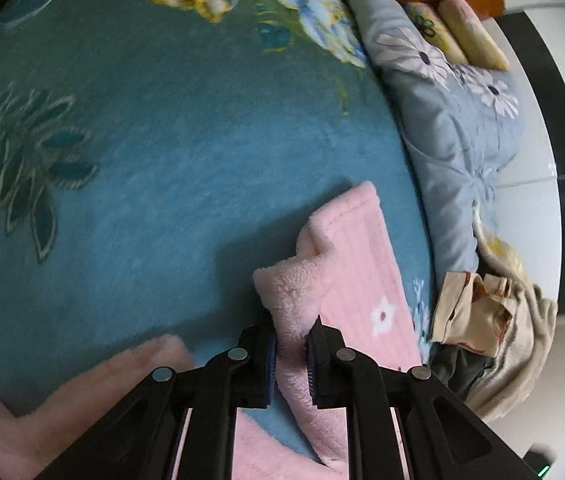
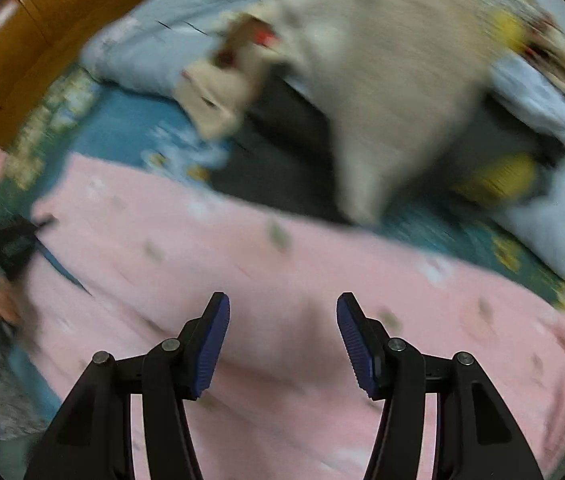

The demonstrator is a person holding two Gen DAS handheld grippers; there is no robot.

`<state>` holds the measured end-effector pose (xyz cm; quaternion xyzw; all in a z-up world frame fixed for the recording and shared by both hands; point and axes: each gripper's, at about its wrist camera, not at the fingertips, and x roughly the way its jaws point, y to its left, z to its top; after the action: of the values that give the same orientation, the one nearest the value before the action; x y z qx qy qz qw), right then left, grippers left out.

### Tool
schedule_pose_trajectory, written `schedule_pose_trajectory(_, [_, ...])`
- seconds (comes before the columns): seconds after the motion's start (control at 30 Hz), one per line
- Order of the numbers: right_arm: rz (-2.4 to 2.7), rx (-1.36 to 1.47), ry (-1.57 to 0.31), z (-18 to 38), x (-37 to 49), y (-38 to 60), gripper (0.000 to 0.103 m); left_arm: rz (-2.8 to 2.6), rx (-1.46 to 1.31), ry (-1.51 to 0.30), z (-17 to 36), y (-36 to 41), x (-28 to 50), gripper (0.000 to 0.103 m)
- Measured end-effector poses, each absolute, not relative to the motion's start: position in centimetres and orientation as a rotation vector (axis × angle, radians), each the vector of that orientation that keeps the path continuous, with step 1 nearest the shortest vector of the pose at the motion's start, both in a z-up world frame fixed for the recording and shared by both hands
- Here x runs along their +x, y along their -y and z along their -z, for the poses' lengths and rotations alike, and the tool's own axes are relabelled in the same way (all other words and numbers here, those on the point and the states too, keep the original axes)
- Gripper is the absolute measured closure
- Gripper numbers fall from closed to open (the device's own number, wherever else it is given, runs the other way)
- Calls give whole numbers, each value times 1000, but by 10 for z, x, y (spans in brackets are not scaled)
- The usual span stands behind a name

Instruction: Fold clothes

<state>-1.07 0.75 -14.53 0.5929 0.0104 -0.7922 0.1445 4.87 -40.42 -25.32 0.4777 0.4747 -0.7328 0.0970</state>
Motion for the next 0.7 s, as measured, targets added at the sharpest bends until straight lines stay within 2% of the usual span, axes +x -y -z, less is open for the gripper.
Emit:
schedule_pose_trajectory(0.1, [2168, 1589, 34, 152, -47, 50, 46, 2176, 1424, -1399, 249, 405, 52, 84])
schedule_pose_trajectory(0.17, [2080, 1552, 15, 165, -67, 96, 46, 2186, 1429, -1393, 246, 405, 56, 72])
schedule_pose_trajectory(0.2, [2040, 1543, -28, 172, -76, 123, 47, 2202, 1428, -1386, 245, 404, 59, 58])
schedule_pose_trajectory(0.23, [2002, 1540, -84, 180, -85, 150, 49, 2217, 1426, -1381, 245, 402, 60, 48])
schedule_pose_trajectory(0.33, [1911, 1564, -231, 206, -102, 212, 49, 2234, 1421, -1383, 246, 403, 66, 45])
schedule_pose_trajectory(0.5, [1885, 1593, -384, 236, -113, 262, 49, 2202, 1348, -1512, 254, 415, 77, 45])
schedule_pose_trajectory(0.6, [1894, 1602, -423, 248, -110, 271, 49, 2224, 1334, -1476, 253, 415, 76, 51])
schedule_pose_trajectory(0.63, [1901, 1595, -434, 249, -108, 271, 55, 2232, 1329, -1455, 252, 414, 75, 66])
schedule_pose_trajectory(0.67, [1903, 1583, -446, 247, -105, 272, 74, 2239, 1326, -1443, 251, 414, 73, 77])
schedule_pose_trajectory(0.7, [1891, 1578, -464, 246, -102, 275, 86, 2244, 1324, -1439, 251, 414, 72, 86])
